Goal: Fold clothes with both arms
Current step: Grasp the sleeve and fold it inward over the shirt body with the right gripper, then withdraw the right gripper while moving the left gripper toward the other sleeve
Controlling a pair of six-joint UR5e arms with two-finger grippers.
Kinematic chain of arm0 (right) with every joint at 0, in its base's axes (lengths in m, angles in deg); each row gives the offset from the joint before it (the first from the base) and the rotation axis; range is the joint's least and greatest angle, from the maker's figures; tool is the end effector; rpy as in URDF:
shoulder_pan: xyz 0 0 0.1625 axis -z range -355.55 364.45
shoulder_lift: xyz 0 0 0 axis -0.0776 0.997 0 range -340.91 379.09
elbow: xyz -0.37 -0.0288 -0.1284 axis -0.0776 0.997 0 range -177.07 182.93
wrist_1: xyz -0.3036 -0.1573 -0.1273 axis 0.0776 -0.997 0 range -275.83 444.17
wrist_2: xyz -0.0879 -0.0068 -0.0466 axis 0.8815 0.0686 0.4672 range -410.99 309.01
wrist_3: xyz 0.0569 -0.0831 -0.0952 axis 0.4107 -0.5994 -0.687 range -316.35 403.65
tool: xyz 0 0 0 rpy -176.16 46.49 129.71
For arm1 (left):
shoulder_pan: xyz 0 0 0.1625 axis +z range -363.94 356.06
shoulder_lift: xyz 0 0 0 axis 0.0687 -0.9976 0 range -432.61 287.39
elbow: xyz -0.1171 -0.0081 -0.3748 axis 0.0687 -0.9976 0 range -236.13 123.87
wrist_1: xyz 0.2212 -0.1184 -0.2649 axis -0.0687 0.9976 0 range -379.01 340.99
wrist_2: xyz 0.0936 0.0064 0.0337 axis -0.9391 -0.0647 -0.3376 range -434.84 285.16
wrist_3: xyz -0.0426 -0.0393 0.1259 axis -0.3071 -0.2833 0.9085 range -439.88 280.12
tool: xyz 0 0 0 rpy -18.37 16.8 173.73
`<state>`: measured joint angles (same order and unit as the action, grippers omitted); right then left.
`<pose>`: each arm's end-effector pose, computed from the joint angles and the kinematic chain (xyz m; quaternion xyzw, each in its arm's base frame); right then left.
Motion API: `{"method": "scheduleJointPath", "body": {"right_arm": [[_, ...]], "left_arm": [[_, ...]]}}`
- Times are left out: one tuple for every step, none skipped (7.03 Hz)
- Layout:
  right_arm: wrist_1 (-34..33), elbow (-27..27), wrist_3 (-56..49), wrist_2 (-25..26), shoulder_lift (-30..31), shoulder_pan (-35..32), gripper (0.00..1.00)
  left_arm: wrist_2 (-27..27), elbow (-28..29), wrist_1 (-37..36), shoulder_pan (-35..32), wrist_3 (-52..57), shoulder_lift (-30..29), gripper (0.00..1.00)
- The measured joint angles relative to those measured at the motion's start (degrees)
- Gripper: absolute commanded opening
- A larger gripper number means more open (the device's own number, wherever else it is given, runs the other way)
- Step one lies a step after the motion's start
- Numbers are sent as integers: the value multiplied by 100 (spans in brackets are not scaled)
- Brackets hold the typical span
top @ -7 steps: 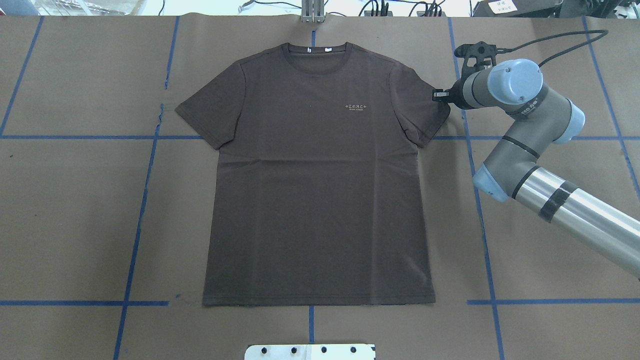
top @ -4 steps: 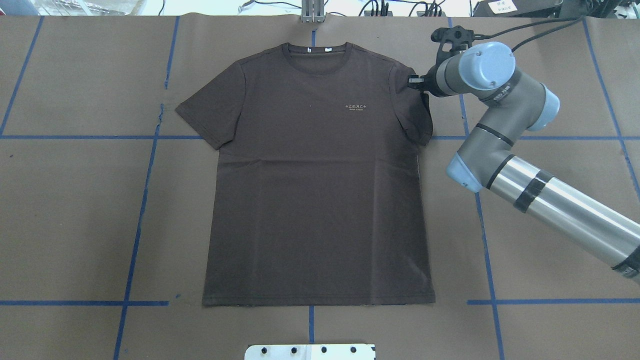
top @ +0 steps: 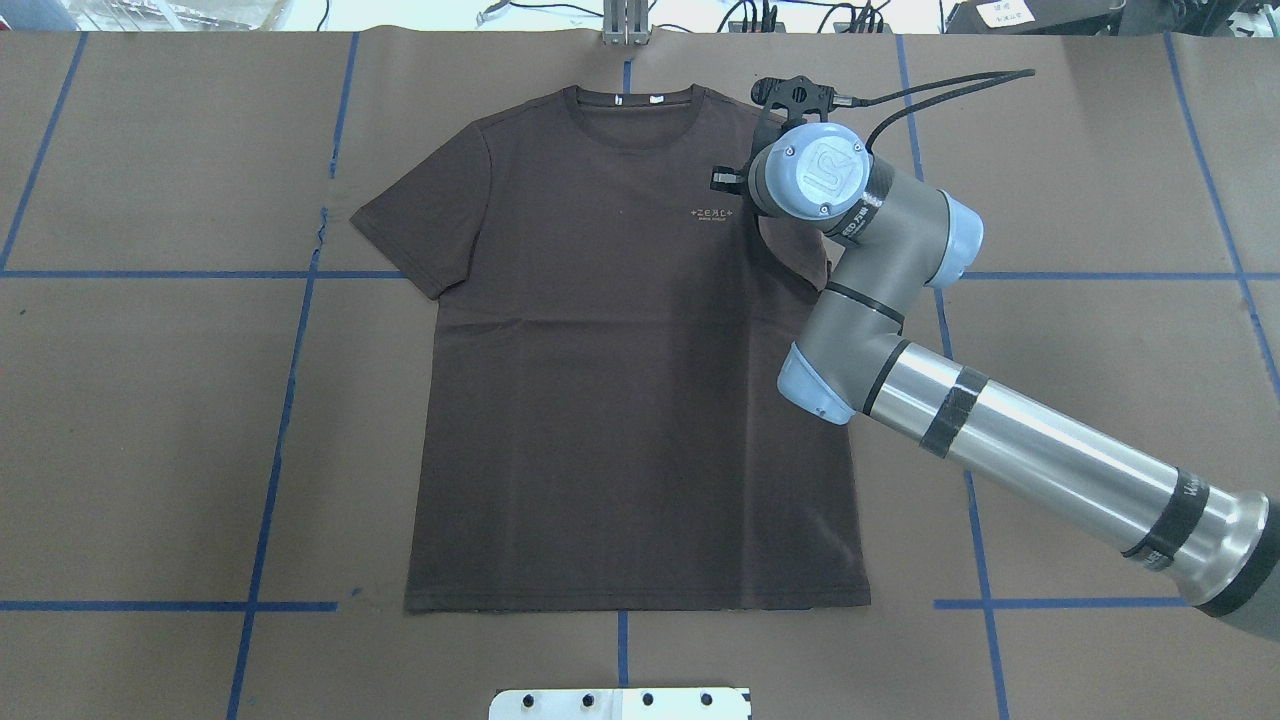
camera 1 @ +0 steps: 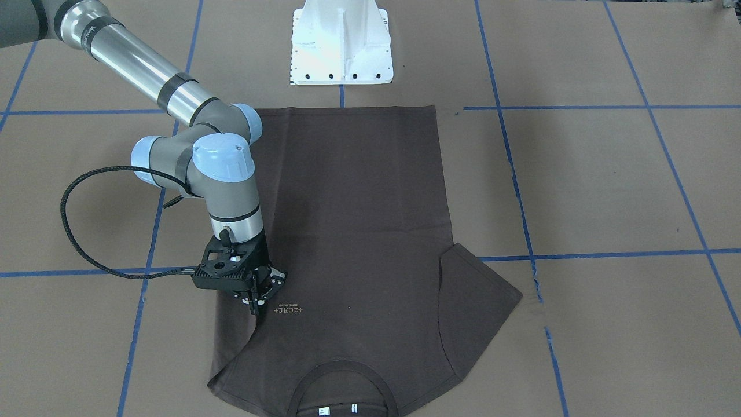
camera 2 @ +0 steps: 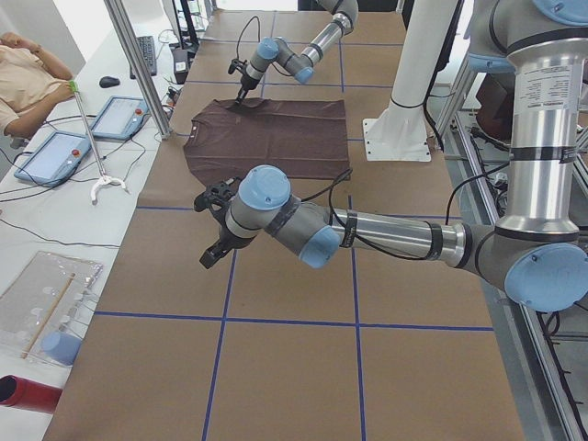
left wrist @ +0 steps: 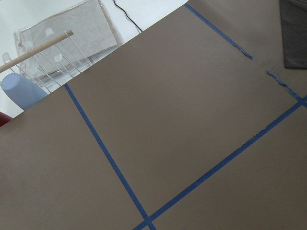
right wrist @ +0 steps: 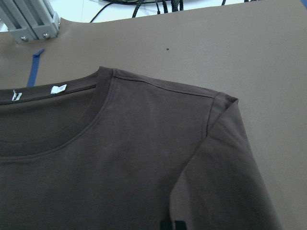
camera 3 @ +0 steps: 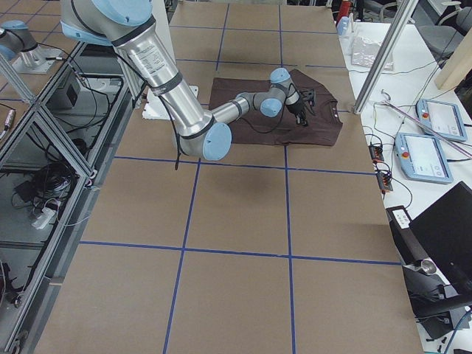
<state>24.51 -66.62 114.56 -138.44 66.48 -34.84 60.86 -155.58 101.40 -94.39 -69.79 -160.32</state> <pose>-0.4930 -0.5834 0.3286 0.2331 -0.3764 0.1669 0.8810 -0.0378 -0.4590 0.5286 0.3292 0.3388 0.1979 0.8589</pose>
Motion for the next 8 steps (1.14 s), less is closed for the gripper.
{"method": "scheduleJointPath", "body": {"right_arm": [[-2, 7, -24, 32, -7, 35, 100], [-44, 7, -111, -2, -54, 32, 100], [-215, -16, -310, -204, -150, -47, 100], [-529, -126, -621, -645, -212, -257, 100], [-1003, -447, -1093, -1220, -170, -594, 100], [-1514, -912, -1647, -1733, -4, -968, 100], [-1880, -1462, -2322, -2266, 356, -1418, 100], [-2035, -1918, -2987, -2815, 803, -1905, 100]], "left_arm": [[0, -6, 0, -1, -4, 0, 100], [0, -15, 0, -1, -6, -6, 100], [0, -19, 2, 0, -9, -30, 100], [0, -35, 35, 1, -13, -69, 100], [2, -45, 196, 7, -72, -93, 100], [6, -27, 409, 95, -269, -105, 100], [6, -18, 546, 347, -705, -155, 100], [-12, -10, 621, 667, -1379, -290, 100]]}}
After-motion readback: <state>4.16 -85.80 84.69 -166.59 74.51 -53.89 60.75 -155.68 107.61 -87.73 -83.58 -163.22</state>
